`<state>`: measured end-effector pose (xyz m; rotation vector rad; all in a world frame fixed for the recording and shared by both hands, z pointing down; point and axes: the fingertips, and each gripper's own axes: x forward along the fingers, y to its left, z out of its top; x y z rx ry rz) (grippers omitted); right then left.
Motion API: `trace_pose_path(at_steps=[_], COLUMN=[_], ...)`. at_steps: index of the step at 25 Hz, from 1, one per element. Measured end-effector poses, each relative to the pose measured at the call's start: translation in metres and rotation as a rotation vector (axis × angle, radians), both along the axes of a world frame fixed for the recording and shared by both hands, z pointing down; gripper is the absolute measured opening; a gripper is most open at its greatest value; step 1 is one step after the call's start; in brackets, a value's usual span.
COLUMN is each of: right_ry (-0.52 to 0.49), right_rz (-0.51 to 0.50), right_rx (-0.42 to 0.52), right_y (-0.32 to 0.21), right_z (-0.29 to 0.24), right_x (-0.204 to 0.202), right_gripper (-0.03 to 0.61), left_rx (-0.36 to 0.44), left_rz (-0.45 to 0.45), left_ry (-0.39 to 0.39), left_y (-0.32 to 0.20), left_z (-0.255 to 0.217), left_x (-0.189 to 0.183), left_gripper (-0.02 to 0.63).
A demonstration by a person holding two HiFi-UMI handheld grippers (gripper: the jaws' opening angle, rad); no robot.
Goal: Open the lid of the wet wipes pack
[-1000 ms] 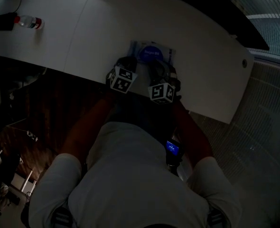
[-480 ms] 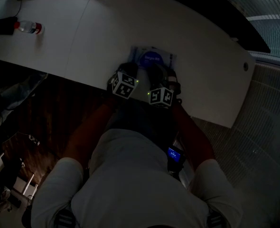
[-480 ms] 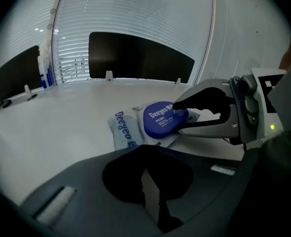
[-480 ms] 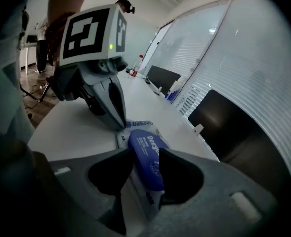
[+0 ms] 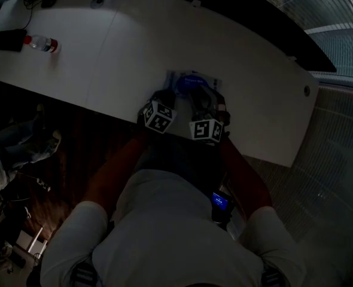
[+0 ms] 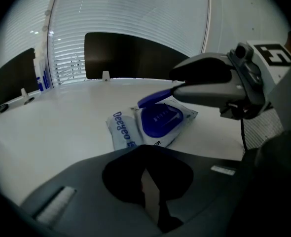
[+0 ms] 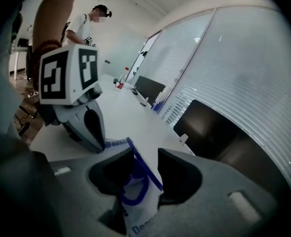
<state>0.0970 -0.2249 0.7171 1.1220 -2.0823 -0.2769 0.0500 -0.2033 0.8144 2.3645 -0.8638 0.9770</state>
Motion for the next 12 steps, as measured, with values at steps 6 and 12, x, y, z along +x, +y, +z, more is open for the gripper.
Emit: trace_pose_path(at_steps=[6,12], right_ry=[-0.036,-0.027], right_rz=[0.068,0.097], right_rx=[0.033,-0.001], right_y=[-0.050,-0.092], right_z=[-0.020,-0.001], right_x=[0.017,0.030], right_gripper=[0.153,0.153], left_rx=[-0.002,-0.011], left_rz=[-0.002,0.001], left_ry=[0.012,0.026], left_y=[-0.001,0.001], left_z=[-0.002,-0.003], left_x=[0.003,0.003], left_gripper=[0.003,0.003])
